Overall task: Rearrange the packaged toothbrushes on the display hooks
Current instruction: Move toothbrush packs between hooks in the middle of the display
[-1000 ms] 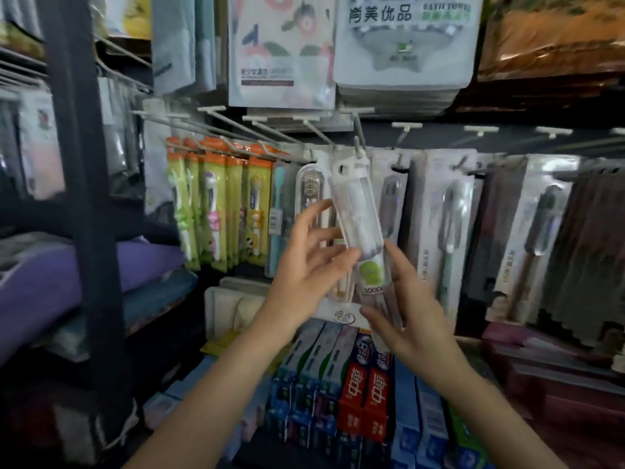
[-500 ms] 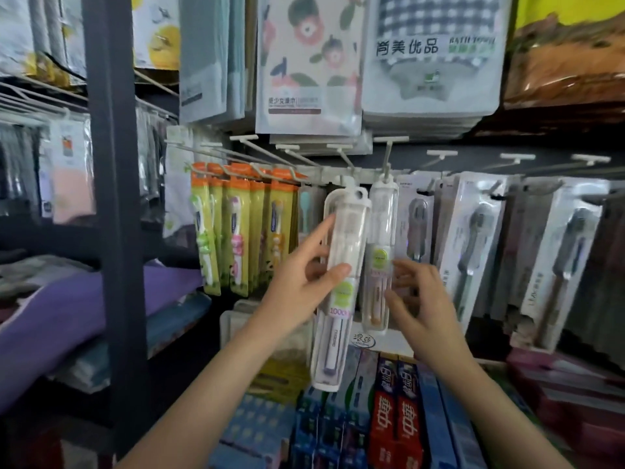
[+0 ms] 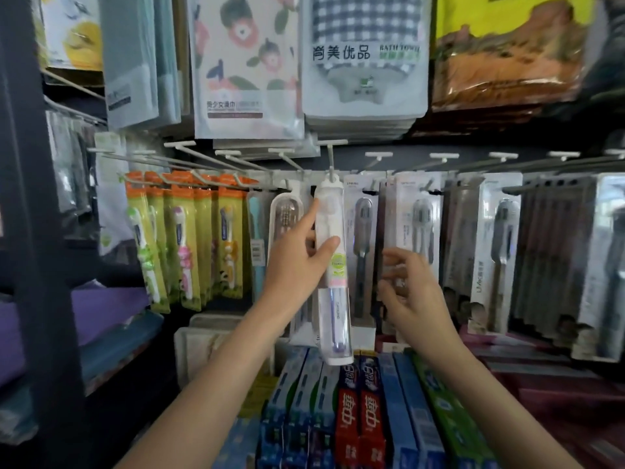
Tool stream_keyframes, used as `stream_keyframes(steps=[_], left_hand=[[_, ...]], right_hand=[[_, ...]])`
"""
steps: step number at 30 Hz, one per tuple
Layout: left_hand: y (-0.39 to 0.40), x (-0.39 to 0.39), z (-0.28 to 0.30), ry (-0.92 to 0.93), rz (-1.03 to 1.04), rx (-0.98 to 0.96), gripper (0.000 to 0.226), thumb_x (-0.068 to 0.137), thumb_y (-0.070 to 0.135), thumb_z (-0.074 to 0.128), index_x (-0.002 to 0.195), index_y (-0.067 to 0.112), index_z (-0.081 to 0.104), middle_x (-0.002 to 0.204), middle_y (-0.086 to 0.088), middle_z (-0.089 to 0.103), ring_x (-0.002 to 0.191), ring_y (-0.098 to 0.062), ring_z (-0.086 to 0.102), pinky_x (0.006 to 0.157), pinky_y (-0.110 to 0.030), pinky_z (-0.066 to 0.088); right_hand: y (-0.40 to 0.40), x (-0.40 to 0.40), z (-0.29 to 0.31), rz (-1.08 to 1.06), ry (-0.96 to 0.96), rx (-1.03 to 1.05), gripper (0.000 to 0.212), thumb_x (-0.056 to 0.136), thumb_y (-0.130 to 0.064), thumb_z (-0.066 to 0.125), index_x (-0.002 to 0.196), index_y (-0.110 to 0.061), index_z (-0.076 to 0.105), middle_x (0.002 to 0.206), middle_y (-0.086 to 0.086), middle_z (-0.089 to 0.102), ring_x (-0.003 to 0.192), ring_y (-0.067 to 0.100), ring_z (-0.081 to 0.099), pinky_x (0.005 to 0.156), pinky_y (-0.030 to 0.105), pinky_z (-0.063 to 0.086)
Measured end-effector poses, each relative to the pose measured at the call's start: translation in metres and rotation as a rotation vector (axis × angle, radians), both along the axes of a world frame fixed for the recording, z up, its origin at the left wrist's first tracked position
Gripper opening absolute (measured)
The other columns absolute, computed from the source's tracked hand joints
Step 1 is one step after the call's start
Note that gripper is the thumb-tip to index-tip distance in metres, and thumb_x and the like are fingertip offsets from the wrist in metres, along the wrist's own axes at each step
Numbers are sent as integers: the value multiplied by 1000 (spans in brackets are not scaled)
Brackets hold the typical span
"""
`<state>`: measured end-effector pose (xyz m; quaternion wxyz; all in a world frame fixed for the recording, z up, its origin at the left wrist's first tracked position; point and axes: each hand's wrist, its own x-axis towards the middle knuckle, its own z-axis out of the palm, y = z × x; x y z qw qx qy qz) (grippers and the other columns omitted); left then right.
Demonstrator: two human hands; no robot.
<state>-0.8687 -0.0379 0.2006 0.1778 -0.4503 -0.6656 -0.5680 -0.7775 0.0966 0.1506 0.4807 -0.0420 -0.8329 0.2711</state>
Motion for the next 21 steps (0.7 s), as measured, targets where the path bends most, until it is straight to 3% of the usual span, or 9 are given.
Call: stream_keyframes(steps=[3, 6, 8, 11, 14, 16, 17, 19, 21], left_hand=[[1, -9, -5, 27, 93, -46, 61, 92, 19, 55, 145, 26, 25, 62, 0, 46, 54, -7, 45, 51, -9, 38], [4, -13, -9, 100, 207, -102, 62, 93, 22, 52, 146, 29, 19, 56, 1, 39, 49, -9, 38, 48, -16, 36], [7, -13, -12, 139, 267, -130, 63, 95, 22, 49, 146, 30, 13, 61, 3, 39, 52, -7, 39, 53, -19, 37], [13, -11, -17, 204, 366, -150, 65, 97, 22, 45, 148, 28, 4, 76, 3, 44, 67, -10, 46, 67, -17, 33], [18, -11, -22, 236, 402, -137, 67, 97, 20, 43, 148, 25, -1, 88, -2, 48, 79, -14, 48, 71, -24, 40], [20, -13, -24, 255, 423, -122, 69, 97, 18, 44, 147, 24, -2, 93, -5, 50, 81, -17, 51, 72, -33, 47], [21, -14, -26, 277, 432, -114, 71, 96, 17, 45, 147, 24, -3, 95, -6, 51, 82, -19, 52, 72, -36, 48], [23, -17, -30, 327, 441, -108, 74, 96, 15, 46, 145, 26, -8, 99, -8, 51, 82, -20, 52, 70, -35, 49], [26, -20, -32, 343, 435, -111, 76, 95, 16, 46, 141, 29, -13, 102, -8, 50, 84, -21, 52, 71, -35, 50]], right_hand=[[0, -6, 3, 7, -68, -37, 41, 91, -6, 50, 131, -11, 40, 120, -1, 45, 103, 4, 47, 86, 16, 42], [-2, -24, 3, -2, -171, -47, 46, 91, -5, 51, 134, -3, 35, 122, 0, 44, 116, 12, 43, 94, 20, 37], [-2, -39, 1, -51, -205, -62, 53, 91, -7, 52, 139, 0, 29, 132, 12, 44, 124, 24, 43, 99, 29, 36], [-1, -55, -4, -137, -246, -145, 64, 92, -11, 53, 143, 0, 16, 141, 20, 35, 130, 30, 37, 102, 28, 29], [5, -60, -11, -152, -235, -252, 66, 90, -13, 57, 142, -3, 18, 124, 19, 52, 103, 25, 55, 84, 25, 43], [6, -57, -16, -146, -220, -254, 62, 89, -13, 59, 140, -5, 24, 91, 6, 60, 72, 10, 52, 61, 15, 41], [5, -54, -17, -138, -209, -237, 59, 89, -12, 59, 138, -6, 27, 85, 4, 59, 68, 7, 49, 56, 13, 39], [0, -46, -21, -102, -175, -189, 54, 90, -9, 58, 135, -7, 29, 87, 4, 61, 69, 6, 51, 55, 9, 42], [-8, -36, -21, -60, -133, -159, 62, 90, -8, 57, 141, -9, 23, 103, -1, 58, 87, 9, 56, 66, 3, 40]])
